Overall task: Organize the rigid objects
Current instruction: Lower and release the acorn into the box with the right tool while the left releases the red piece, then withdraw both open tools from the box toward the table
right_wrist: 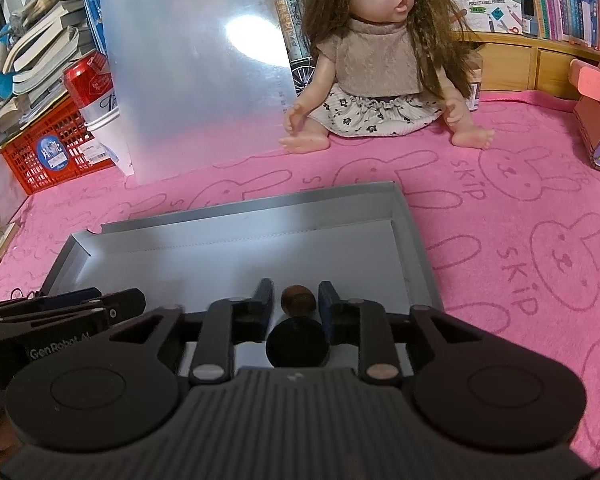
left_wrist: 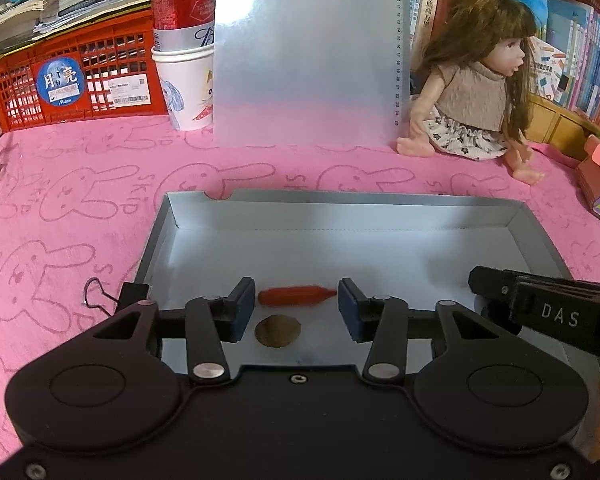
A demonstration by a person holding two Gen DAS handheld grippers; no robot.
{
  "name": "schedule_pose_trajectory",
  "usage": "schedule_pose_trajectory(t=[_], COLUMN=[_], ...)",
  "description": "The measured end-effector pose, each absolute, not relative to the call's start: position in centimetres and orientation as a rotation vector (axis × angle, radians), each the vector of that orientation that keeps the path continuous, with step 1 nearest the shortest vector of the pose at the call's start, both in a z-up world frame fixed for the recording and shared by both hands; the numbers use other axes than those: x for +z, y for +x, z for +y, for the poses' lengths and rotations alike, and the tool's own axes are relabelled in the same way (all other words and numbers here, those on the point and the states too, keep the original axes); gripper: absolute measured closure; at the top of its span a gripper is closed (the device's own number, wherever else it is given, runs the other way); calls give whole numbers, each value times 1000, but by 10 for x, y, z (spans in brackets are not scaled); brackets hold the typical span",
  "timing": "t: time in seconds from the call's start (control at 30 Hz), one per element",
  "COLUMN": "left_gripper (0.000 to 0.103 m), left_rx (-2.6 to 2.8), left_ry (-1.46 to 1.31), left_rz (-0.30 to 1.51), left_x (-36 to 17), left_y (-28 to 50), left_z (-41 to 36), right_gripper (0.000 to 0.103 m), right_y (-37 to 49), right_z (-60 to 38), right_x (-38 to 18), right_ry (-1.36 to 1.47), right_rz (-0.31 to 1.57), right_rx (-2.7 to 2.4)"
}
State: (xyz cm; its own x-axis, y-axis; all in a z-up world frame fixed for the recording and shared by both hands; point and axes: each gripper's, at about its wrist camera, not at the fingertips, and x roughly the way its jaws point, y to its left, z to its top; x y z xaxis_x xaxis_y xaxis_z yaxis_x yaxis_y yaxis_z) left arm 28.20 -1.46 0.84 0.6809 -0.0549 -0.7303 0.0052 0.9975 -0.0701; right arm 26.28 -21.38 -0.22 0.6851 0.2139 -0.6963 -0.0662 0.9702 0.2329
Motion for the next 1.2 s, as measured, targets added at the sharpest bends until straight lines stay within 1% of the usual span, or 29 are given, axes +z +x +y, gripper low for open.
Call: schedule_pose_trajectory(t=[0.07, 0.23, 0.27, 0.3, 0.37, 0.7, 1.2], left_gripper=[49, 36, 33, 32, 31, 27, 27], left_rx=[-35, -25, -22, -22, -27, -66, -126], left_ry=[-72, -62, -63, -66, -75, -44, -24], left_rz=[820, 802, 798, 794, 789, 740, 668], left_x=[10, 14, 15, 16, 18, 33, 53], left_y=[280, 274, 272, 271, 267, 240, 187], left_z=[-13, -11, -11, -10, -8, -15, -16], right_gripper=[46, 38, 34, 31, 27, 19, 18], right_y=[261, 255, 254, 252, 248, 225, 178], right_z=[-214, -214, -215, -215, -216, -215, -220], right_x=[-2, 2, 3, 4, 6, 19, 41], right_ry=[197, 182, 181, 181, 179, 133, 60], right_rz=[804, 788, 784, 779, 768, 715, 614], right_rx=[170, 178, 179, 179, 177, 205, 262])
